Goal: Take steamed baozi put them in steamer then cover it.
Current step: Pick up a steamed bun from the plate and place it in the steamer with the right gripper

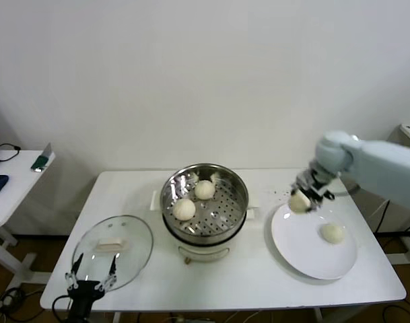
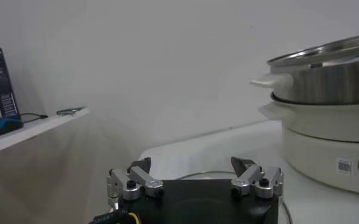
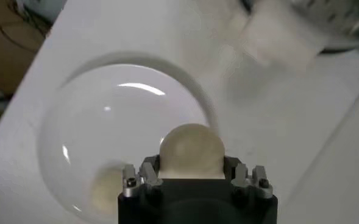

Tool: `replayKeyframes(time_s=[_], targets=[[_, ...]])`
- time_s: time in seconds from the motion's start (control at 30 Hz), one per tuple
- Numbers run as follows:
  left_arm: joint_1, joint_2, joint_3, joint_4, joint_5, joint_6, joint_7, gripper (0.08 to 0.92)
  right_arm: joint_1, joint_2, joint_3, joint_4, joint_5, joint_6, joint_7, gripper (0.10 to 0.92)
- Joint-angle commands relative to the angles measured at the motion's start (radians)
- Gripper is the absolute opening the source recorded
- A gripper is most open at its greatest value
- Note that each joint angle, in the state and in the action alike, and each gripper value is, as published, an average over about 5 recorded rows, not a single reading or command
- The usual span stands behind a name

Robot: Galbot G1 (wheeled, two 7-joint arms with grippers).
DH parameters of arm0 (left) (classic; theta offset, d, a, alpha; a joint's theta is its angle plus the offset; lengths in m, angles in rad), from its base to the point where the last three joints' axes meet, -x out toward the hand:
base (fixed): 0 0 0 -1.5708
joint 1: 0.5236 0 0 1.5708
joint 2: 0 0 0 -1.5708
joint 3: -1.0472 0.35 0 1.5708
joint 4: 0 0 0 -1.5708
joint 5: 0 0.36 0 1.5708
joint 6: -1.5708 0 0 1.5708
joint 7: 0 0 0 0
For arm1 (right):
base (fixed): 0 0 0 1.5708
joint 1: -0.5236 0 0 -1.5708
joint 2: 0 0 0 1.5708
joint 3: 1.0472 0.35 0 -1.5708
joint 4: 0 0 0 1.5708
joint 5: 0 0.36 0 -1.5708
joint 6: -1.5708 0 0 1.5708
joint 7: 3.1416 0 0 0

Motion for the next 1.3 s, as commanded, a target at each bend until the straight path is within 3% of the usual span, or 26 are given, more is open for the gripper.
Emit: replayKeyframes(time_s=[0.03,0.53,1.3], targets=[[0.002,-0.001,0.001,-0.002,0.002,0.002,0.001,0.823,0.268,0.236,-0.077,0.036,-0.004,0.246,-0.010,0.668],[0.025,0.012,0.009,-0.018,-0.001,0.001,0.005,0.823,0.055,0.543,0.010,0.014,-0.124,0.323,0.003,0.672],[-0.006,0.018,0.012,0.018,0.026,-0.004,0.000,0.823,-0.094,0.556,-0.062,0.039,-0.163,0.309,0.006,0.681]])
